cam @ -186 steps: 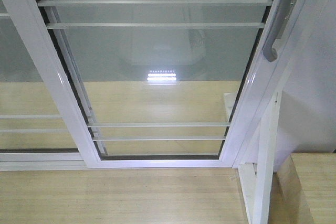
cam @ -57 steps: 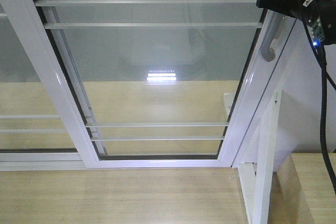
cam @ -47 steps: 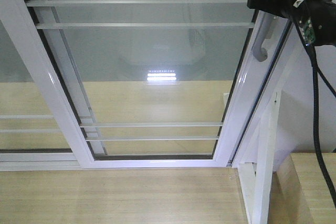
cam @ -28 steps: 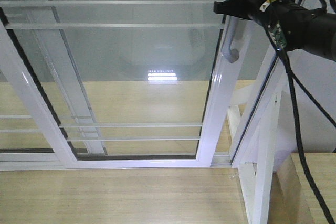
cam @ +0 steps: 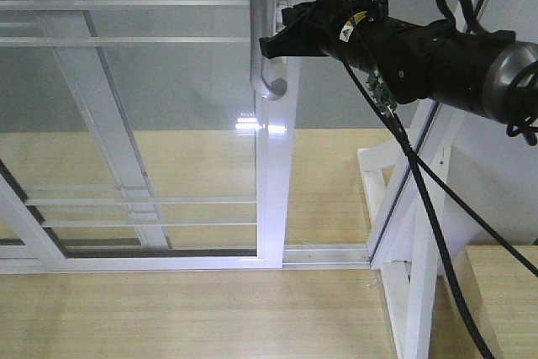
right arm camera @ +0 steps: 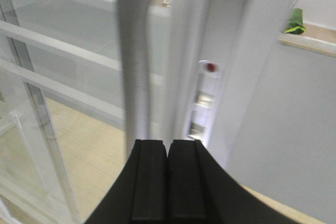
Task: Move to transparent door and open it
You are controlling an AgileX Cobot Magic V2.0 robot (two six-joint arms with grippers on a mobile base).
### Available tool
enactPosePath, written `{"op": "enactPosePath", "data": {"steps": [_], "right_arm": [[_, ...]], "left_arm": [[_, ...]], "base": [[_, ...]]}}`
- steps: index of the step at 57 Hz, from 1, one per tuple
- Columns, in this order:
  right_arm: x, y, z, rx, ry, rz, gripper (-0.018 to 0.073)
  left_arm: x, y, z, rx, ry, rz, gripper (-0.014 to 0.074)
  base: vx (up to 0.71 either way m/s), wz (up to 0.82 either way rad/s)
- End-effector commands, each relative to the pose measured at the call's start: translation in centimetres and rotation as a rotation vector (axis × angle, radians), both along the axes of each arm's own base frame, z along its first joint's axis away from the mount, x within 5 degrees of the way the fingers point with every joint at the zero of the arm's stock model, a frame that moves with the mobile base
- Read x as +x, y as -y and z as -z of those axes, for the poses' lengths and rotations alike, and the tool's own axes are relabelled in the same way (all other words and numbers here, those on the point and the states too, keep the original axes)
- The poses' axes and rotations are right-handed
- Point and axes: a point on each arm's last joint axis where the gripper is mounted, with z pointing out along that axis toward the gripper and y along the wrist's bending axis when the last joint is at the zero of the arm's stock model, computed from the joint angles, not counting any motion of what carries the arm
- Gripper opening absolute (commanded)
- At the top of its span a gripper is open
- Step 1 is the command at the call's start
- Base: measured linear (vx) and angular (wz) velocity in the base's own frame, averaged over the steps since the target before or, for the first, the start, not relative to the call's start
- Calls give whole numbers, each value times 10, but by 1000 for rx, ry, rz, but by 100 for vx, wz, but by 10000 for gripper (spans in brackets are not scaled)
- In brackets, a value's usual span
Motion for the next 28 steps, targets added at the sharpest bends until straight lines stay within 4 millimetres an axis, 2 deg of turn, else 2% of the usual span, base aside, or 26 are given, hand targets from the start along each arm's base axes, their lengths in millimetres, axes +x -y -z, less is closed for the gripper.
{"op": "enactPosePath", "data": {"steps": [1, 6, 12, 18, 28], "right_arm": [[-14, 6, -54, 59, 171, -7, -8], [-25, 12, -70, 59, 173, -8, -8], [-41, 20, -92, 30, 199, -17, -8], [-56, 28, -109, 16, 215, -22, -8], [-77, 39, -132, -11, 256, -29, -8]], "left_arm": [[-2, 0, -15, -11, 77, 5, 503], [0, 1, -13, -8, 63, 5, 503], [16, 2, -7, 8, 15, 3, 503], [43, 4, 1, 80, 3, -3, 503], [98, 10, 21, 89, 15, 9, 503]], "base": [[0, 0], [0, 0], [0, 0], [0, 0], [0, 0]]}}
